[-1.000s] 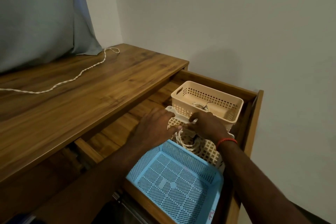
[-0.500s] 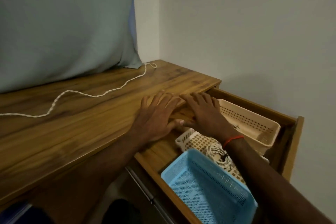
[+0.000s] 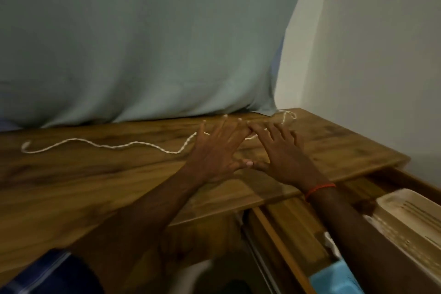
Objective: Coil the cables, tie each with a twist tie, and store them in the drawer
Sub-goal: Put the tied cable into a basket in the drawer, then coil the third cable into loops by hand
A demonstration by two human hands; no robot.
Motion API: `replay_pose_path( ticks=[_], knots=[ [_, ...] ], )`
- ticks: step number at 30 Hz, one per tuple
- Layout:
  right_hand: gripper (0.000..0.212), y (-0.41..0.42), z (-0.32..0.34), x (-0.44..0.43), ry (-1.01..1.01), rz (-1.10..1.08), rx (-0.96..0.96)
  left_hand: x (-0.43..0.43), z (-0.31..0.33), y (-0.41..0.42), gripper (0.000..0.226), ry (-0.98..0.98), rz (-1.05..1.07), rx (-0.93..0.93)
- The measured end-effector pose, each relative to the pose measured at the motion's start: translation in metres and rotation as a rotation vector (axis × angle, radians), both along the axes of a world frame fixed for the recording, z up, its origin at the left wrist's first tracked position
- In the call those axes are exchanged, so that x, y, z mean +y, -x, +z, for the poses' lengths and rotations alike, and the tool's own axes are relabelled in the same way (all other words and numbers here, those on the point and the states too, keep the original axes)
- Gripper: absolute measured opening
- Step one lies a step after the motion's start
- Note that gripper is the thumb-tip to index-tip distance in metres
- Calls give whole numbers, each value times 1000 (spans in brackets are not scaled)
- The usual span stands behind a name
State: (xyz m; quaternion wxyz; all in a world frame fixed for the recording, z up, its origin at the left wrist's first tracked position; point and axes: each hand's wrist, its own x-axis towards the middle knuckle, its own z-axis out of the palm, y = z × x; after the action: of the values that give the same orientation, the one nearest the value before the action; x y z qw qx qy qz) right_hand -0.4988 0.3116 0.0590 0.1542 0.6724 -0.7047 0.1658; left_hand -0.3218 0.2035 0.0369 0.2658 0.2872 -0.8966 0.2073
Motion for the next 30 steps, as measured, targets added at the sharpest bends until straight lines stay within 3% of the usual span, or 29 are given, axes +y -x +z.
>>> replay_pose_path(
  ticks=[17,30],
  knots=[
    [90,-178,3,-161,17,338,-17,-118,2,-214,78,-118,452,78],
    [83,-262,-35,-259,-44,487,-74,-195,-30,-306,88,-204,650,192]
  ],
)
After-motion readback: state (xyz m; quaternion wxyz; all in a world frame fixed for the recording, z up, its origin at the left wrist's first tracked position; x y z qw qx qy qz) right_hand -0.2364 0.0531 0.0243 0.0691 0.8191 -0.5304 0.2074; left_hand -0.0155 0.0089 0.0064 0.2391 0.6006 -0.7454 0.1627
